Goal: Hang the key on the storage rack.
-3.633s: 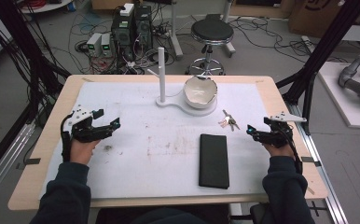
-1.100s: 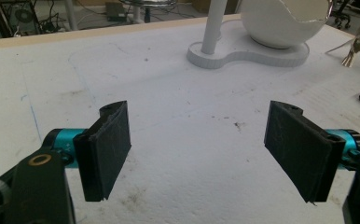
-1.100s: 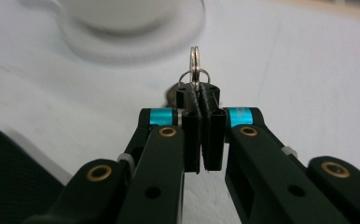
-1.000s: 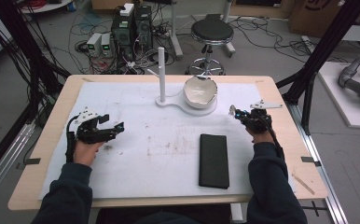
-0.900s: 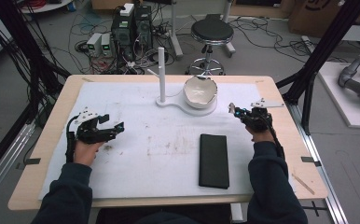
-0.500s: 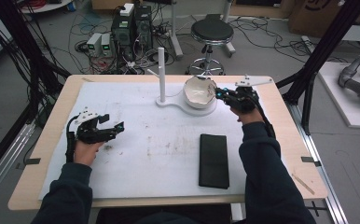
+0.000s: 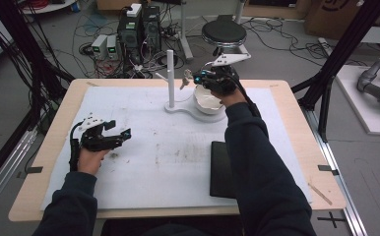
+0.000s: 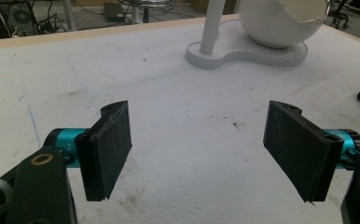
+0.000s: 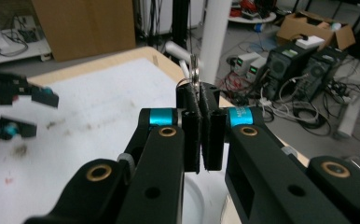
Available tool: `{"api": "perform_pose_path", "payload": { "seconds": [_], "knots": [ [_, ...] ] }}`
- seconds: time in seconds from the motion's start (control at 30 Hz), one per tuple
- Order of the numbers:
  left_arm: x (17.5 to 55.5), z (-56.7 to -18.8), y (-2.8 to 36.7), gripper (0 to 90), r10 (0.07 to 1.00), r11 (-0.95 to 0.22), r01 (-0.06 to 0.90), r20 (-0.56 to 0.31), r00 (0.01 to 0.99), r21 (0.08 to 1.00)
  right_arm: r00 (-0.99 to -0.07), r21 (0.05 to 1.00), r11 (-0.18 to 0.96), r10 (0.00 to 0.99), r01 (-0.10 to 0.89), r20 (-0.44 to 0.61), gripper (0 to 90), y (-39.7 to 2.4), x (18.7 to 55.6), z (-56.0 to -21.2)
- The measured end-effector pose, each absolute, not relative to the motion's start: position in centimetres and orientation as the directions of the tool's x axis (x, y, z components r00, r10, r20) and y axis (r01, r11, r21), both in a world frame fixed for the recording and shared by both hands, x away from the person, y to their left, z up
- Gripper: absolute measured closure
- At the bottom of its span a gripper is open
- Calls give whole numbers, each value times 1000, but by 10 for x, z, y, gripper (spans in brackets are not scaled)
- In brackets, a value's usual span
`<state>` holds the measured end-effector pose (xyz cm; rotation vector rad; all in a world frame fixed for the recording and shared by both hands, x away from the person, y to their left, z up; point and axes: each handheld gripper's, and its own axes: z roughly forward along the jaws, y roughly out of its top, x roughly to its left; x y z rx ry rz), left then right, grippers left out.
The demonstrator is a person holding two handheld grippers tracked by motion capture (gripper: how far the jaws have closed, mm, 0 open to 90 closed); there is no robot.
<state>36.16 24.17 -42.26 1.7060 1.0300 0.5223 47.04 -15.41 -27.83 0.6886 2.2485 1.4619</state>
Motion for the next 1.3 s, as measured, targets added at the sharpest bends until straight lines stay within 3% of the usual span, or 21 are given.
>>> {"api": "perform_pose_path", "payload": {
  "seconds": [0.37,0.97,1.0,1.13,1.27,1.3],
  "knots": [
    [361,-422,244,233,833,-93,383,-139,535,919,-836,912,371,546,178,-59,889,-107,488,-265],
    [360,-423,247,232,835,-91,385,-140,532,919,-796,897,371,604,241,-36,873,-109,500,-273],
    [360,-423,246,232,835,-88,385,-142,531,919,-793,895,375,608,241,-41,846,-110,499,-273],
    [359,-423,247,232,835,-86,383,-143,531,920,-770,893,370,636,255,-43,537,-123,493,-275],
    [358,-422,248,232,835,-78,379,-147,530,922,-753,881,415,648,227,-111,463,-140,478,-283],
    [358,-422,248,232,834,-75,375,-148,531,924,-746,854,462,651,241,-141,400,-153,469,-292]
  ]
}}
